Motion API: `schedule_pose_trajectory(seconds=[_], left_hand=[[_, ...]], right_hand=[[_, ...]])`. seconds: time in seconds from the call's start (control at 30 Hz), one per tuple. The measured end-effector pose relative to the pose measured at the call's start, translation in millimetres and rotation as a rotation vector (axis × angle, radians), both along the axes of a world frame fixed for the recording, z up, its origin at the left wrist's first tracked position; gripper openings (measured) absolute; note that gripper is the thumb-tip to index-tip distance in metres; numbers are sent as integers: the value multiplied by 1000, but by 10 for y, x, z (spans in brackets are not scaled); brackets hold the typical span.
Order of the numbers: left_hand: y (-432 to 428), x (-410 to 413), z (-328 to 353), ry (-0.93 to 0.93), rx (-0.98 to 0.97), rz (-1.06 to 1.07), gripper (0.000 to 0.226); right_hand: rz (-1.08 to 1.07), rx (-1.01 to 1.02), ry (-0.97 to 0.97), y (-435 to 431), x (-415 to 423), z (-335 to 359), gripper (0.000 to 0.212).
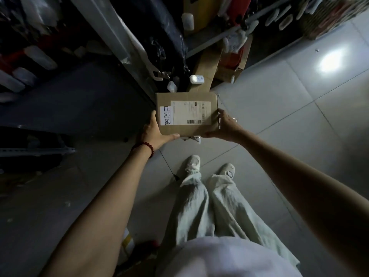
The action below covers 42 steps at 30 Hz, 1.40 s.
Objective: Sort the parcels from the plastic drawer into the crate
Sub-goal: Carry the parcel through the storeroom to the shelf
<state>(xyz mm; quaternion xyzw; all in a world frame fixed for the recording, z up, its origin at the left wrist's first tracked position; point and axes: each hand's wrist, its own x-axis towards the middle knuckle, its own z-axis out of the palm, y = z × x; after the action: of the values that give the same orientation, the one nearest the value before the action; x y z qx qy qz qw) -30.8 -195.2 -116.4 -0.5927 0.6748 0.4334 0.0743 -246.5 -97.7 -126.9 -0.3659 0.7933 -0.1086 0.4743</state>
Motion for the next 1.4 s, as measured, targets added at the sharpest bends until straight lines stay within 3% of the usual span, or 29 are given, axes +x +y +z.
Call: schedule_pose_trajectory(seconds=[0.27,0.43,0.53,0.7,1.0,1.27,1.4], left_hand=[[111,-323,141,123,-27,33,100],[328,-813,341,234,-40,-25,87],[513,-1197,445,279,-86,-108,84],[943,-1917,644,292,-138,-290,85],[1621,-3060,1008,402,-165,-574,82],[1690,-3904,1133,366,-217,-824,80],[1492,-4436,1152,397,-173,-823,80]], right_hand=[[-208,-87,-122,215,-204,118,81],[-464,-183,-133,702,-594,328,73],[-591,-250,-92,1076,-873,497,70],[-732,-268,-10,1814,-1333,711,91],[-1021,-375,77,2888,-1989,1041,83],[-1139,-392,96,3090,-2575,1157,75],[-1167,-371,124,2927,-2993,1208,75]])
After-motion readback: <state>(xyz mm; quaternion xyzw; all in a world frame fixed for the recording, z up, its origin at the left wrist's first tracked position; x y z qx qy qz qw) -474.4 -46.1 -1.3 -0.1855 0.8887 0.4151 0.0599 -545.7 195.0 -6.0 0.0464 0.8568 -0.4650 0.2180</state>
